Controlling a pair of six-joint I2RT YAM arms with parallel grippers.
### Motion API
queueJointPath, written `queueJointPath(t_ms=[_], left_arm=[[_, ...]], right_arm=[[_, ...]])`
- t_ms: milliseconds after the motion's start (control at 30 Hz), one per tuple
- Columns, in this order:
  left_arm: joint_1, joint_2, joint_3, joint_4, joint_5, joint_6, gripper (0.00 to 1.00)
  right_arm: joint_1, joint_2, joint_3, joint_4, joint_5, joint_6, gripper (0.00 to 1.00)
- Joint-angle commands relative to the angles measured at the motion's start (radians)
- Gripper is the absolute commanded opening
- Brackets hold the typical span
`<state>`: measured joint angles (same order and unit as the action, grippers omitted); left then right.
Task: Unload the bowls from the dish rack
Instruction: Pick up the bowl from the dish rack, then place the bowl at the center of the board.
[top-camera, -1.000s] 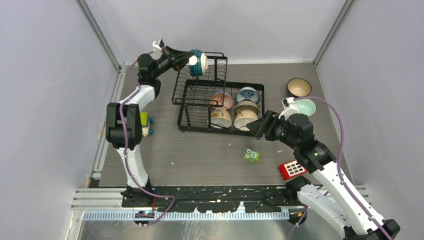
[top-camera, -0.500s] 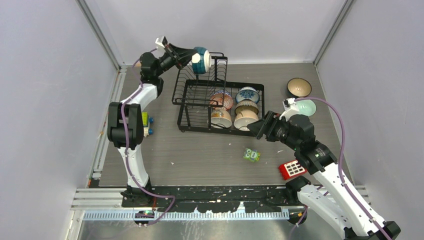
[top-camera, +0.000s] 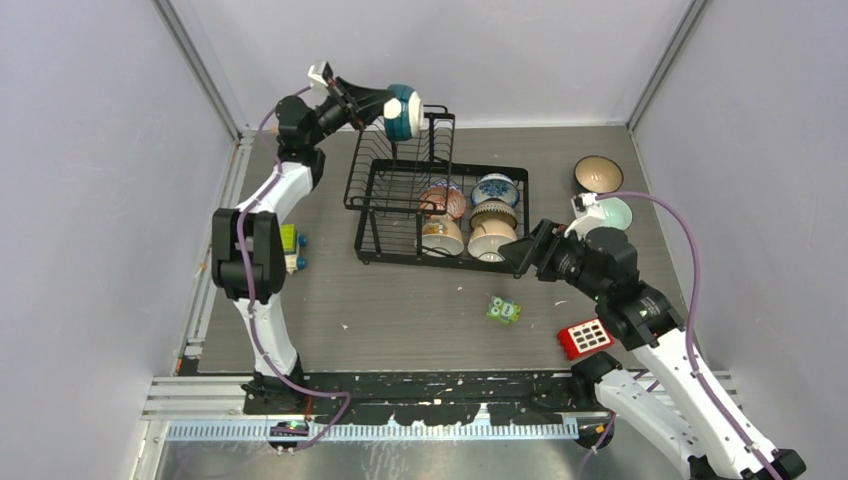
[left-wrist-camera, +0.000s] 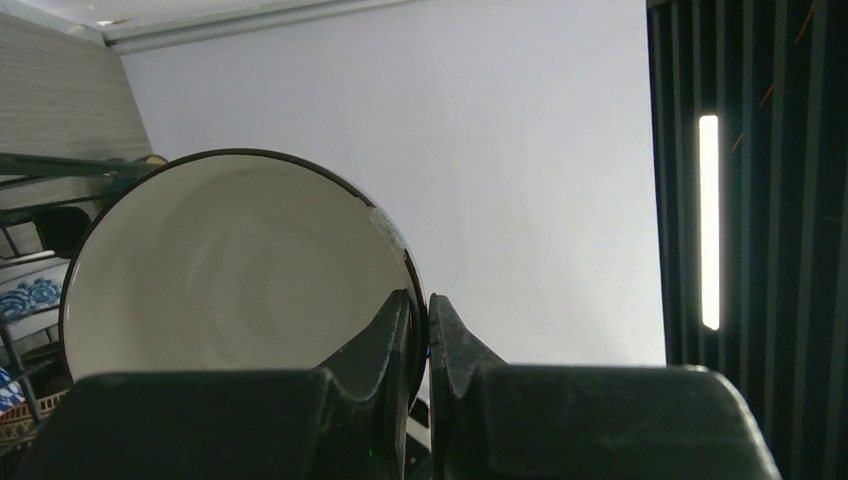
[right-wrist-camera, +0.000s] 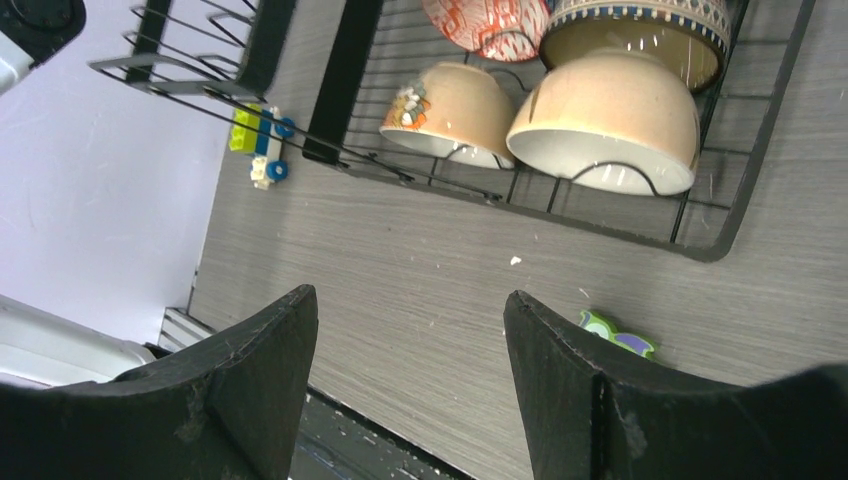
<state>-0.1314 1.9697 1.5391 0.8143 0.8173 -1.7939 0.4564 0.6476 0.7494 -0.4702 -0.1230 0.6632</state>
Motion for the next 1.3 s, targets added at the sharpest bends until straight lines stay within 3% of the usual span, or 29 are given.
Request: queueJointPath(t_ms=[0,233,400,533,667,967,1267], left_arm=[[-0.016,-0.182,0.09,-0.027,0.026,0.073,0.0],[-0.071,-0.352,0.111,-0.322,0.069,0.315,0.0],[-0.134,-0.496,0.123,-0.655,0.058,0.587,0.0],[-0.225,-0.615,0.151,-1.07,-0.065,0.964,0.0],[-0.36,-0.733,0.144,-1.336,-0.228,1.231,0.0],[-0.616,-0.958,0.034,-1.578,-0.485,1.565,0.0],[-0.899,-0.994,-0.025,-1.705,-0.679,1.835,0.0]], right_arm=[[0.003,-0.028,0.107,-0.022,0.031,-0.056,0.72],[0.004,-0.061,0.193,-0.081,0.042,-0.082,0.73],[0.004,-0.071,0.257,-0.121,0.028,-0.087,0.73],[0.006,-0.06,0.33,-0.157,0.022,-0.103,0.73],[0.02,-0.025,0.422,-0.191,0.023,-0.119,0.73],[0.084,0.15,0.658,-0.292,-0.092,-0.145,0.73],[0.315,0.454,1.013,-0.608,0.005,-0.255,0.73]])
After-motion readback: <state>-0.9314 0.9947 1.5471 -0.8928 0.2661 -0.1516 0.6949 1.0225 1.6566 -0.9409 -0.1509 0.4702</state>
